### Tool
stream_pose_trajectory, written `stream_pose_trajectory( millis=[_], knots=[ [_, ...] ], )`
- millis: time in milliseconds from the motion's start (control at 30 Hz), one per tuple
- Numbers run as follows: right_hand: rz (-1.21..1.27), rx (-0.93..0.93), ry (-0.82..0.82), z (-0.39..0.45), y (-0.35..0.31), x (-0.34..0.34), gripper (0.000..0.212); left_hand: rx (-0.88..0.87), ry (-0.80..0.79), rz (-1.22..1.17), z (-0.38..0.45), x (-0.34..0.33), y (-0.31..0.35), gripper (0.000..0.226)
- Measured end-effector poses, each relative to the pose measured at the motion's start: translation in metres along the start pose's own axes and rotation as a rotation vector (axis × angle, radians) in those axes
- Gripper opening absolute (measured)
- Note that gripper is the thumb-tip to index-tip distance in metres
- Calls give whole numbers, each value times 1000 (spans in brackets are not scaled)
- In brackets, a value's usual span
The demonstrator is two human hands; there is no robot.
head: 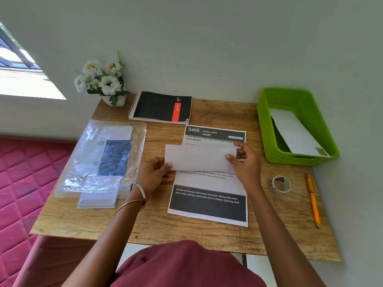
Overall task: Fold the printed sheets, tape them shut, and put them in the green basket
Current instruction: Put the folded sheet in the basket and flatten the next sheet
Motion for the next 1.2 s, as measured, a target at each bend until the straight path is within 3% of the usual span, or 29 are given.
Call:
stream_pose_trajectory(
  millis=[133,267,367,500,600,733,933,1200],
  knots=[
    [-339,88,60,-2,-8,-12,49,-55,106,228,3,2,5,50],
    [-542,287,-187,-19,-22,-51,47,-116,149,545,5,-3,14,58],
    [-663,336,-368,-31,-16,-77,49,-133,185,782,3,-7,20,61],
    [-801,347,-405,-35,-14,-86,53,-315,153,1034,2,-25,28,59],
    [-909,363,-453,-34,-15,-92,55,-435,-7,1252,7,-45,26,59],
    [-964,365,-505,-31,-15,-96,55,-440,-149,1272,11,-60,15,58],
    [-966,360,-480,-28,-13,-90,53,-456,-108,1184,14,-57,12,52],
    [-973,188,-419,-13,4,-52,56,-363,-83,1013,24,-48,16,56]
  ],
)
Point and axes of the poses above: each hand's wrist, its own z-axis towards the middle knuckle, its own x-axis out of the back of the hand, y = z × x, the point moved 9 cm from there along z, towards the middle knuckle, and after that the axes turned 1 degree about -x, right-handed, at the moved point
